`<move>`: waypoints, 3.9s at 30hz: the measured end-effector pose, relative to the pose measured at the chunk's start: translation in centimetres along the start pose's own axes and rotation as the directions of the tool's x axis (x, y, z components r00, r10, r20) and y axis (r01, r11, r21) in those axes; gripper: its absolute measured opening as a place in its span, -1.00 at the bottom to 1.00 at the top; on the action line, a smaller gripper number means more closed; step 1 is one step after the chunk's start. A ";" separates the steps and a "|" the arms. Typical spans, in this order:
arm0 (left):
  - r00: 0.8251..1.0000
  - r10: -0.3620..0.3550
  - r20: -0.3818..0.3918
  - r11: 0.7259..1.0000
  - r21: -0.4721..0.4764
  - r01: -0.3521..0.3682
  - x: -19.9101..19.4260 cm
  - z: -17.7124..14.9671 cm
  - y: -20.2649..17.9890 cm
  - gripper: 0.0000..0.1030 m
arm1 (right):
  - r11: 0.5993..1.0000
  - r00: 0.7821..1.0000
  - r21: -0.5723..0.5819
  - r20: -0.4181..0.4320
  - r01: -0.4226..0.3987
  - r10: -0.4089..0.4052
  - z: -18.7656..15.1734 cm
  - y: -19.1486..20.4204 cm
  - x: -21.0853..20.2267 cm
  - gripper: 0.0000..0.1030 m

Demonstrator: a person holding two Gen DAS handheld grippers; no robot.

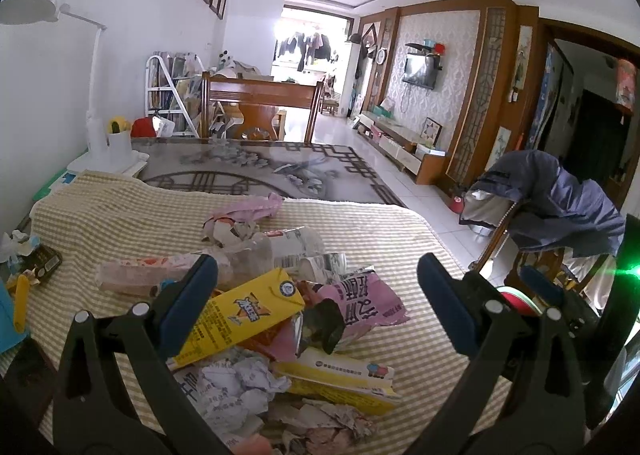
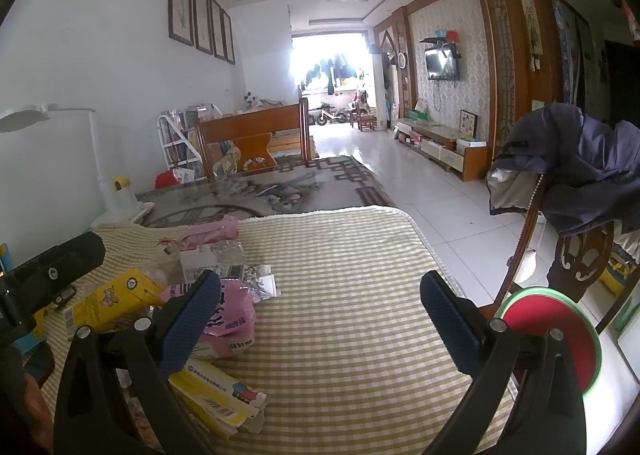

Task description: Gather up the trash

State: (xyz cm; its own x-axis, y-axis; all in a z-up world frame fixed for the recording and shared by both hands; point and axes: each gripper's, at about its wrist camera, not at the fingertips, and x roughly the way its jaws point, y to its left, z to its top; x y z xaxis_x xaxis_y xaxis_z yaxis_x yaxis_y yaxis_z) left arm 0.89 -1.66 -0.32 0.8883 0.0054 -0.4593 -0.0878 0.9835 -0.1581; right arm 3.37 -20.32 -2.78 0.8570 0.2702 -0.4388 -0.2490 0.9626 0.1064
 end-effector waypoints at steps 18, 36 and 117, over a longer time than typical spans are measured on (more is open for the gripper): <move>1.000 0.001 -0.020 0.999 -0.041 -0.001 0.2 -0.1 1.1 0.90 | 1.000 1.000 0.024 -0.013 0.017 -0.017 -0.2 -1.0 0.4 0.87; 0.999 0.004 -0.039 0.998 -0.061 -0.007 0.5 -0.1 1.6 0.90 | 1.000 1.000 0.027 -0.015 0.016 -0.015 -0.3 -1.0 0.5 0.87; 0.960 -0.027 -0.280 0.951 -0.302 -0.061 1.3 -4.9 7.6 -0.26 | 0.945 0.837 0.046 -0.451 -0.324 0.309 0.4 5.5 10.9 0.63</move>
State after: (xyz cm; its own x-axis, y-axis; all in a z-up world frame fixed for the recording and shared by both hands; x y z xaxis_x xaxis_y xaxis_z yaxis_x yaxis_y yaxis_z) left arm -0.88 4.93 -6.41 0.7286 -0.0724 -0.6811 -0.2736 0.8808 -0.3864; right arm 11.50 -12.11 -6.62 0.4370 0.5156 -0.7370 -0.4921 0.8230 0.2839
